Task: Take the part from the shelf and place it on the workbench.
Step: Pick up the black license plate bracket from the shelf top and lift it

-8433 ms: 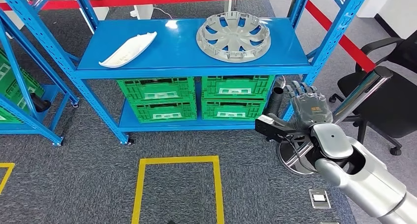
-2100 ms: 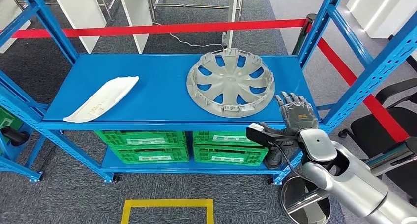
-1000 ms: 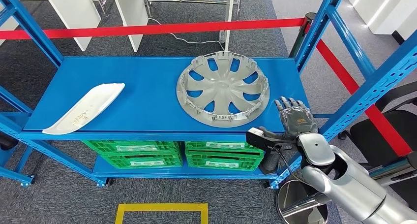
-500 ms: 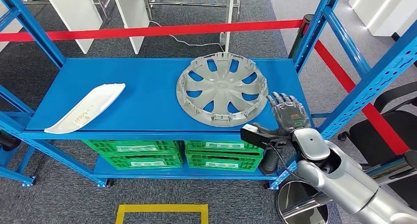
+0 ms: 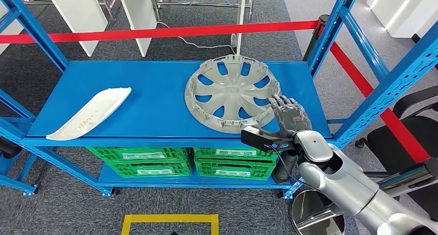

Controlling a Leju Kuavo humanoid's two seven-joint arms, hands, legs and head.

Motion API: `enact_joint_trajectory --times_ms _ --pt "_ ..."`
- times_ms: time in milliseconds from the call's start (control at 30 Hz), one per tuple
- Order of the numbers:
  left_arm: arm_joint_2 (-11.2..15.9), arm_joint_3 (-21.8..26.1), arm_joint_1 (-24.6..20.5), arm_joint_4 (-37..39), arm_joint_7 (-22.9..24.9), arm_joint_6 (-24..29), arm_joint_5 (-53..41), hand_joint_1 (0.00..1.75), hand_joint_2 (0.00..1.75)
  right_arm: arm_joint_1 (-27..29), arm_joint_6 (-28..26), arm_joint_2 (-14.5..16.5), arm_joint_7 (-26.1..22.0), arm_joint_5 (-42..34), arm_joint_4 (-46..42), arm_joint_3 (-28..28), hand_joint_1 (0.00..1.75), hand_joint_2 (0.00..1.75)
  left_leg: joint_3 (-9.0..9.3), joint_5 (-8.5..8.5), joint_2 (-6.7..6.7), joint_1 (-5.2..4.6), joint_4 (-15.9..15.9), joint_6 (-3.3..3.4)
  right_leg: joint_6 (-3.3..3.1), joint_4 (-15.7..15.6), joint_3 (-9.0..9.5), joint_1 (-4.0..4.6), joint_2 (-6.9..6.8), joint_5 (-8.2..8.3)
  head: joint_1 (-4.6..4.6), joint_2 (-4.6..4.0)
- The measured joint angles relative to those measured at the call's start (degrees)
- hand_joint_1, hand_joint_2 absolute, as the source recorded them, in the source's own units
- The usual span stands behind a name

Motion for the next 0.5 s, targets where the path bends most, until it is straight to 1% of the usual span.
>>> enact_joint_trajectory --times_ms 167,500 --pt "1.36 0.46 0.26 -0.03 -0.64 0.63 1.59 0.0 0.0 0.09 -0.58 1.17 -0.44 -1.09 2.03 0.61 0.0 0.0 0.0 0.0 0.0 0.01 0.0 0.0 -0.01 0.0 0.0 0.0 -0.01 -0.01 -0.01 0.0" --pt "3.05 3.52 0.93 -0.43 -4.9 3.75 5.32 0.0 0.0 2.44 -1.33 1.92 0.63 -4.47 5.31 1.07 0.0 0.0 0.0 0.0 0.0 0.01 0.0 0.0 -0.01 0.0 0.0 0.0 0.0 -0.01 -0.01 0.0"
